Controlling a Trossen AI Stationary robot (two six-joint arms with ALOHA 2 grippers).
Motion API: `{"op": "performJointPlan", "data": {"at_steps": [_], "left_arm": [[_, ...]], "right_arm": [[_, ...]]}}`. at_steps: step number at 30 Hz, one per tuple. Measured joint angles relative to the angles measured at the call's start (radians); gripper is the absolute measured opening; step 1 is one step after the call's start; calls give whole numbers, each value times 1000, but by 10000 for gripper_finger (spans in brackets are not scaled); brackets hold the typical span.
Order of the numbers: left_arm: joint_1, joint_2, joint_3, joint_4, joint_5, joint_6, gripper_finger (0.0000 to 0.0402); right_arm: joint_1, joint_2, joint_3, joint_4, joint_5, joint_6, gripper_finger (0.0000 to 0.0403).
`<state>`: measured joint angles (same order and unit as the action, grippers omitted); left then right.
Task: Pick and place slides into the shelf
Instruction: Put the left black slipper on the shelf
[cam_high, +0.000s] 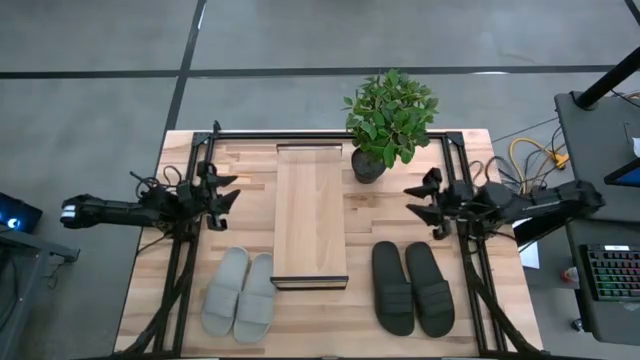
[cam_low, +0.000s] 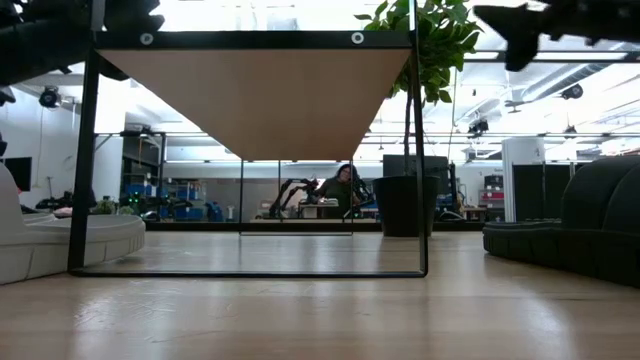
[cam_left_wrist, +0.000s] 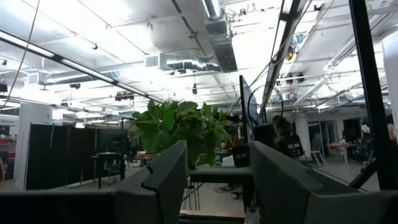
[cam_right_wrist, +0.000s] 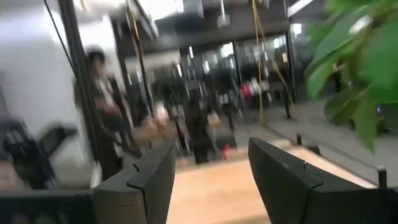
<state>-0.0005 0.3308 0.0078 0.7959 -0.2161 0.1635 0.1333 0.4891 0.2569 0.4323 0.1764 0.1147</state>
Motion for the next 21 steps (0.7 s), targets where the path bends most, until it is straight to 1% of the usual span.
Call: {"op": "performJointPlan", "data": {"at_steps": [2, 4, 9, 14, 21], "left_arm": [[0, 7, 0, -1, 0, 0, 162], [0, 12, 0, -1, 0, 0, 162], [0, 23, 0, -1, 0, 0, 162], [0, 29, 0, -1, 2, -1, 162], [0, 47, 11, 2, 26, 0, 162]], "right_arm": [[0, 48, 71, -95, 4, -8, 194], [0, 97, 135, -155, 5, -3, 194], [0, 187, 237, -272, 8, 36, 194], [-1, 222, 278, -457, 4, 113, 194], [0, 219, 295, -587, -4, 264, 194]]}}
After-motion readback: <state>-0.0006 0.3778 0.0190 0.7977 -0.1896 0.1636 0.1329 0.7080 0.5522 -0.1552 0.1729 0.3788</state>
